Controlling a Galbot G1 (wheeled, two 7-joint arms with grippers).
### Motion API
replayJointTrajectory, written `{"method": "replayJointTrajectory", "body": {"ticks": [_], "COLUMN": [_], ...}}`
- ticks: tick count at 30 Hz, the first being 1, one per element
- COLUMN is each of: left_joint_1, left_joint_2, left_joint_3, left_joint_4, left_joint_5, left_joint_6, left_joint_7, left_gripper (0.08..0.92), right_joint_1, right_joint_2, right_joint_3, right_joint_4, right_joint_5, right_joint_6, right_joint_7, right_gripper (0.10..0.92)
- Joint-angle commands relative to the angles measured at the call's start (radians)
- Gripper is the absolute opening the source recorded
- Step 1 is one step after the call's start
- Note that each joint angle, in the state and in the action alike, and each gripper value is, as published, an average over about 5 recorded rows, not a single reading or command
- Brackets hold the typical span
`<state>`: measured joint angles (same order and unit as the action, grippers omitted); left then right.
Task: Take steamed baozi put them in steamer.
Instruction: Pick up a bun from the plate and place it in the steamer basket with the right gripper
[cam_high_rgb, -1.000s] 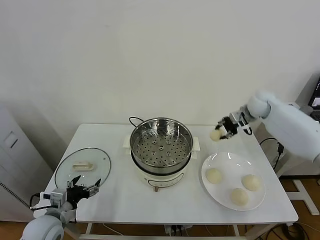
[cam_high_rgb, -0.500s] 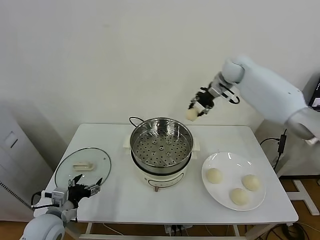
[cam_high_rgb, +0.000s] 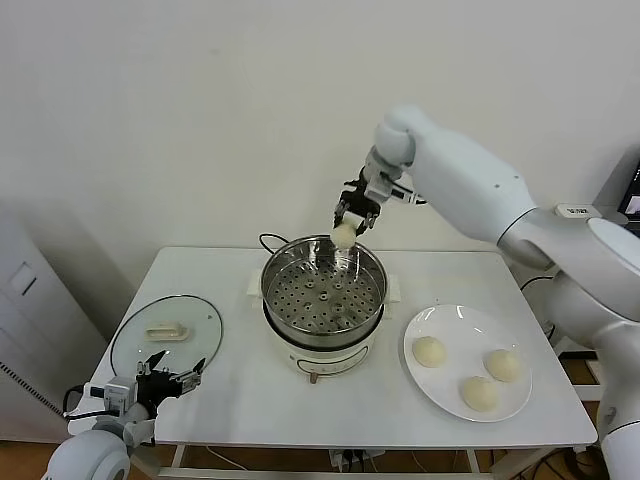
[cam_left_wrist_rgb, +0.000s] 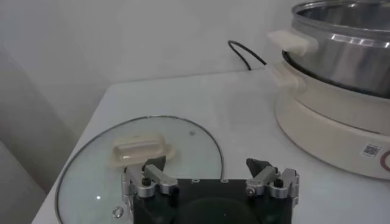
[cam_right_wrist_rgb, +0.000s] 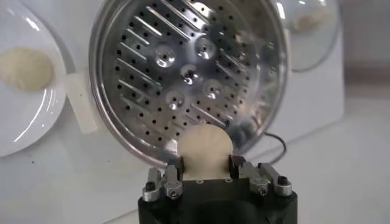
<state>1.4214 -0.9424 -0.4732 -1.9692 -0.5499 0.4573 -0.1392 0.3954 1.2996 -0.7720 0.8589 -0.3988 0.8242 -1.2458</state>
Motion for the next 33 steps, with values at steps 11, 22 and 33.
{"method": "replayJointTrajectory", "body": {"ticks": [11,22,33], "left_joint_1": [-0.001,0.002,0.005], "left_joint_2": [-0.003,-0.005,-0.006], "left_joint_3": [0.001,0.0,-0.006], "left_joint_4": [0.0,-0.001,-0.002], "left_joint_5": [0.0,0.0,0.0], "left_joint_6": [0.001,0.0,-0.002], "left_joint_7": [-0.001,0.0,0.0], "left_gripper": [0.823,0.823,0.823], "right_joint_1": [-0.194,-0.224,-0.18], "right_joint_2": [0.096,0.13,0.095], "right_joint_3": [0.119,0.185,0.154], "right_joint_4": [0.004,-0.042,-0.025], "right_joint_5": [-0.352,-0.457,-0.344], "right_joint_6": [0.049,0.049,0.049], "right_joint_7": [0.035,0.087,0.109], "right_gripper": [0.475,0.475,0.737]}}
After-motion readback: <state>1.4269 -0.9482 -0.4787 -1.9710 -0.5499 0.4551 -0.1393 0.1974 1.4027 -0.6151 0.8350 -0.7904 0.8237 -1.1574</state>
